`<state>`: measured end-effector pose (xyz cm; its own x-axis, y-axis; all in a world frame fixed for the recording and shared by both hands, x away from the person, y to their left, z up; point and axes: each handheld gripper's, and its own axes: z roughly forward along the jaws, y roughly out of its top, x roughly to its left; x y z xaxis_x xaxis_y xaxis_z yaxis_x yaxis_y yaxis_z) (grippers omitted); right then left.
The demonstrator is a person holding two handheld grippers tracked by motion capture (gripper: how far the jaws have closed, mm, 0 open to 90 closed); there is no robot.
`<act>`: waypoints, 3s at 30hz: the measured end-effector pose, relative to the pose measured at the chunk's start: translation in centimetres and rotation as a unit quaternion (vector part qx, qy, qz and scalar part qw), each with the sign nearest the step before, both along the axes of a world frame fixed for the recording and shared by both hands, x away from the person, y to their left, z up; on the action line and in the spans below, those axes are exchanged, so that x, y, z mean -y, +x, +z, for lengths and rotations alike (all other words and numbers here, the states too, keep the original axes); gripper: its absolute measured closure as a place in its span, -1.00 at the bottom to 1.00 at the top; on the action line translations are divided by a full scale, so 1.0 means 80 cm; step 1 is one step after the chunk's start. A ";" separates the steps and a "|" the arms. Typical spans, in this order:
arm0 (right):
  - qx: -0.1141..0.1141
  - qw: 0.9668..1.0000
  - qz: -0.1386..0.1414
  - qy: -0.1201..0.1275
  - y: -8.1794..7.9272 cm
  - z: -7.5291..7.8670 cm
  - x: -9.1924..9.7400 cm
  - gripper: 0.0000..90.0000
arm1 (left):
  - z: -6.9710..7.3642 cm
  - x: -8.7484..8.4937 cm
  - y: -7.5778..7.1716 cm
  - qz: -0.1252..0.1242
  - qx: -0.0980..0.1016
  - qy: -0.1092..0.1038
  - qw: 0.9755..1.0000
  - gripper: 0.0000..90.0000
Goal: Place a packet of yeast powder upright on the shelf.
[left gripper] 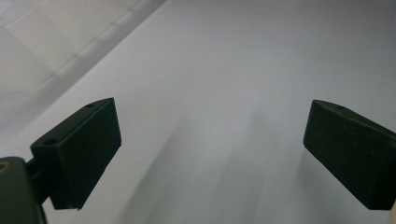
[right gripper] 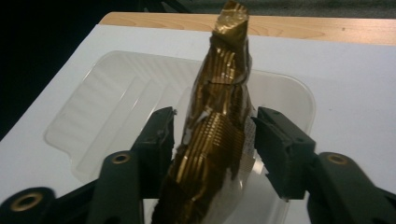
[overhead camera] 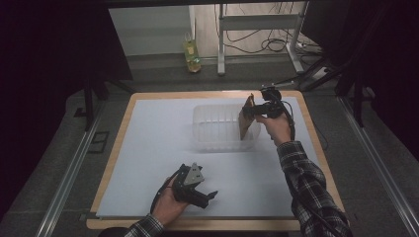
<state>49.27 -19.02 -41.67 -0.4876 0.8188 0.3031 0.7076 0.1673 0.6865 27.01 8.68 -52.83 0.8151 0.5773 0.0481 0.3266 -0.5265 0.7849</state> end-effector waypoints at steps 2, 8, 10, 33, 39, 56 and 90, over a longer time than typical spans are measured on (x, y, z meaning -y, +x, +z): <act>0.004 1.000 0.003 -0.006 -0.001 0.001 0.001 -0.04 | 0.000 -0.001 0.000 0.002 0.000 -0.002 1.000 -0.92; 0.011 1.000 0.022 -0.012 -0.008 -0.003 0.000 -0.22 | 0.000 -0.002 0.001 0.003 -0.002 -0.005 1.000 -0.93; 0.013 1.000 0.025 -0.012 -0.009 -0.004 0.000 -0.24 | 0.001 -0.002 0.001 -0.001 -0.008 -0.006 1.000 -0.92; 0.050 0.996 0.068 -0.016 -0.035 0.007 -0.001 -0.55 | 0.003 -0.006 0.002 -0.004 -0.016 -0.016 1.000 -0.91; 0.068 0.995 0.075 -0.024 -0.045 0.011 -0.003 -0.67 | 0.001 -0.004 0.001 -0.005 -0.009 -0.010 1.000 -0.91; 0.099 0.988 0.105 -0.052 -0.075 0.000 0.004 -0.87 | -0.001 -0.002 0.001 -0.007 -0.004 -0.005 1.000 -0.91; 0.127 0.980 0.130 -0.087 -0.130 -0.034 0.009 -0.98 | -0.001 -0.001 -0.001 -0.008 0.006 -0.005 1.000 -0.92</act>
<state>38.87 -19.73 -44.38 -0.7276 0.6859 0.0123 0.4361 0.4486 0.7801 26.90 8.80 -52.93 0.8235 0.5650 0.0513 0.3094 -0.5230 0.7942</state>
